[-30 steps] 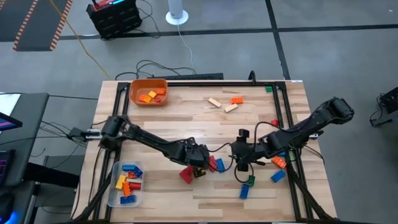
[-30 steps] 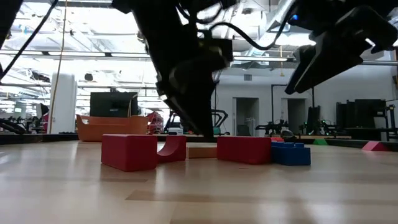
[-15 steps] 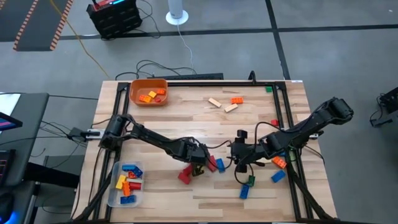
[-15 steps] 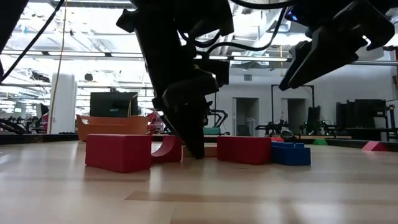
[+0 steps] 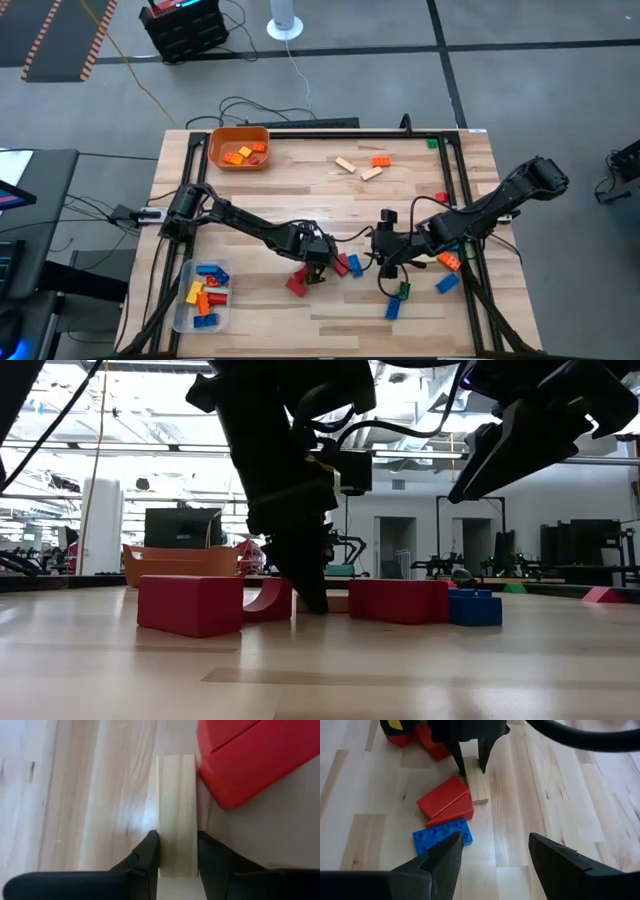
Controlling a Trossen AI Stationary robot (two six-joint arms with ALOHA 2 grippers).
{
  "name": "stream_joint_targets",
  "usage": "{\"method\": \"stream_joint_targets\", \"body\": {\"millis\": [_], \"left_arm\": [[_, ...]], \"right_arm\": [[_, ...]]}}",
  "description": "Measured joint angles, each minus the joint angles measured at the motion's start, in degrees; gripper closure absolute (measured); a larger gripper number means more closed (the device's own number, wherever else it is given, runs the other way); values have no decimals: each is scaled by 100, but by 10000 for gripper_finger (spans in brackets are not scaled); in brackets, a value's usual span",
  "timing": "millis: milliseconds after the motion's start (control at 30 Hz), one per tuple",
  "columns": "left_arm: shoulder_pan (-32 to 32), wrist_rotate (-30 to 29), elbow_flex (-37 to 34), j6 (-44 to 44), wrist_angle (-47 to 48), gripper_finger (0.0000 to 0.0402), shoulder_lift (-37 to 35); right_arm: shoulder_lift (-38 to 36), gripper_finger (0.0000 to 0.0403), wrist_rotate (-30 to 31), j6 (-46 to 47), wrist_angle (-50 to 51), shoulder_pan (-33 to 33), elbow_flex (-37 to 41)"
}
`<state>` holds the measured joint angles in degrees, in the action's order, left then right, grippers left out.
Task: Sort blocks by size
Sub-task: Put the large brown block into the transparent bin
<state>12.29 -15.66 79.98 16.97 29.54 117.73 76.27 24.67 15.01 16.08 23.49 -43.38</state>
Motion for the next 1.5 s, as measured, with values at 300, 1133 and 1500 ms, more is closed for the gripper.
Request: {"method": "stream_joint_targets", "body": {"millis": [300, 1133, 1500], "left_arm": [[-34, -590, -15, 7, 1112, 308, -1009], [-1742, -1115, -2520, 736, 2539, 308, -4101], [-498, 1768, -2608, 424, 2290, 308, -4533]], "right_arm": [[0, 143, 30, 14, 0, -38, 0], [35, 143, 129, -305, -1942, -505, 931], [35, 143, 114, -335, -1912, -608, 931]]}}
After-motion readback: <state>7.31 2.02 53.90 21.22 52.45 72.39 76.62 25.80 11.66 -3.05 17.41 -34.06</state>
